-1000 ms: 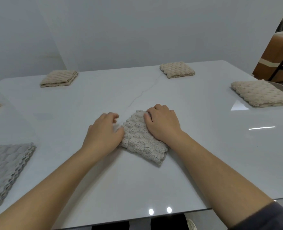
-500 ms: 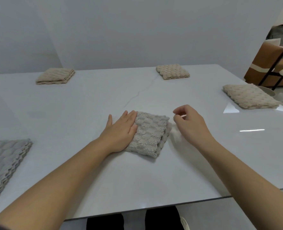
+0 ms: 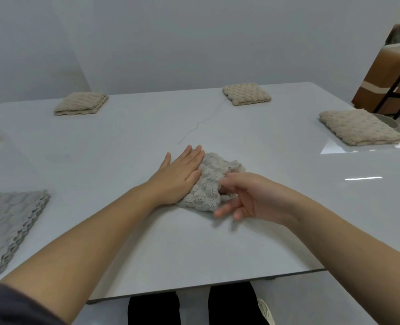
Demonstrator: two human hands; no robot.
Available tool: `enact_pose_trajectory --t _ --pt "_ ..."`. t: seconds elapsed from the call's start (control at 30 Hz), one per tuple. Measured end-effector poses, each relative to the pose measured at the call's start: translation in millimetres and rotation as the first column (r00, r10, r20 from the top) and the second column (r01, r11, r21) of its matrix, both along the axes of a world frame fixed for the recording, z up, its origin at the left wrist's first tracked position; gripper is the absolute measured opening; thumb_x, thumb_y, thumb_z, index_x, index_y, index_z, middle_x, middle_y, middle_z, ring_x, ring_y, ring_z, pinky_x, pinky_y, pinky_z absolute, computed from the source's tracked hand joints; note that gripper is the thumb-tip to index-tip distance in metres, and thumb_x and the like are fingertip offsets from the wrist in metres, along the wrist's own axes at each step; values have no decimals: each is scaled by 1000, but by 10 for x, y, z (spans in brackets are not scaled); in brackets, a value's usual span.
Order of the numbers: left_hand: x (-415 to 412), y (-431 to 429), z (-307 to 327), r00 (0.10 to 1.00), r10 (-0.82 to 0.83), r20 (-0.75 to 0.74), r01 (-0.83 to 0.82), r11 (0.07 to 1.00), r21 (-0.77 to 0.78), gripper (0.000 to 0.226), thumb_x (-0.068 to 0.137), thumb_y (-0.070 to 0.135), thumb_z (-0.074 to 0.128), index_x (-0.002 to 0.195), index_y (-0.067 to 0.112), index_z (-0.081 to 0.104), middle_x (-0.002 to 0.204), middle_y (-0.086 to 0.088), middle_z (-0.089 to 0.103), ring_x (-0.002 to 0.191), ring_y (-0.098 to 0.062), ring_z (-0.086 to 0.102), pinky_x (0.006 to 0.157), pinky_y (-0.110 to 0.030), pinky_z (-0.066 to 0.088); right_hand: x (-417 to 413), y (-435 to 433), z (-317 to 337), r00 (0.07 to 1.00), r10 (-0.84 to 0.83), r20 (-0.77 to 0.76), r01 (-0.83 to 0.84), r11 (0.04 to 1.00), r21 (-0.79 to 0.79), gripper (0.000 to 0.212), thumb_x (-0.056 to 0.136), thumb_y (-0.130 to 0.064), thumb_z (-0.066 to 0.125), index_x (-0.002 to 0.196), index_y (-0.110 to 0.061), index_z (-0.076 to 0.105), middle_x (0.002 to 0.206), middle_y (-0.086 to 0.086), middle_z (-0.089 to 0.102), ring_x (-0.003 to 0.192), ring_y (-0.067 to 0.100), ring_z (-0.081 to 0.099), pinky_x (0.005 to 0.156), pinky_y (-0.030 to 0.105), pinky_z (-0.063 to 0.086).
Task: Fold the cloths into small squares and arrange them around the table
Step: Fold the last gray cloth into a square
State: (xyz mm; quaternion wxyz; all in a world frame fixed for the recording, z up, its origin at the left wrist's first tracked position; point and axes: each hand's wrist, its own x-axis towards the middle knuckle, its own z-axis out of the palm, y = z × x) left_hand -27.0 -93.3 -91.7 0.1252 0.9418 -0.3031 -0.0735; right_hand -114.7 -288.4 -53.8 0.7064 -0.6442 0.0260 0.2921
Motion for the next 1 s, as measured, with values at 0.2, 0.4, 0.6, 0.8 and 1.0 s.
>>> enact_pose_trajectory --t 0.2,0.4,0.6,0.8,1.0 --pt "75 20 28 997 -11 -82 17 997 71 54 105 34 13 153 29 -12 158 17 -20 143 1 -22 119 -45 -12 30 100 3 989 103 107 -90 989 -117 12 98 -17 50 108 -12 45 79 2 62 46 18 59 34 20 37" --pt "131 4 53 989 -20 -144 38 992 122 57 105 42 14 151 31 -18 157 16 -25 142 -2 -25 117 -48 -16 44 145 -46 984 130 119 -117 987 -113 13 97 -18 50 110 -16 48 95 6 56 45 16 56 35 20 33" --pt "95 -3 23 998 4 -68 5 992 127 56 105 40 12 152 29 -15 159 14 -22 143 -4 -25 118 -51 -13 7 87 -53 988 88 124 -71 988 -135 25 96 -16 50 120 -14 50 89 3 63 42 17 53 35 21 33" --pt "6 -27 35 999 14 32 -19 985 171 58 103 41 12 154 25 -12 160 11 -18 145 -6 -21 118 -52 -10 -65 -65 0 988 91 121 -61 971 -231 19 96 -17 49 114 -10 52 84 11 68 37 15 41 37 22 28" --pt "-158 -64 137 983 85 165 -99 992 78 59 104 39 17 156 19 -1 163 4 -10 148 -8 -14 120 -45 -8 -60 -220 59 919 -86 386 298 792 -533 20 94 -24 51 113 -19 53 73 0 68 49 16 51 51 26 40"
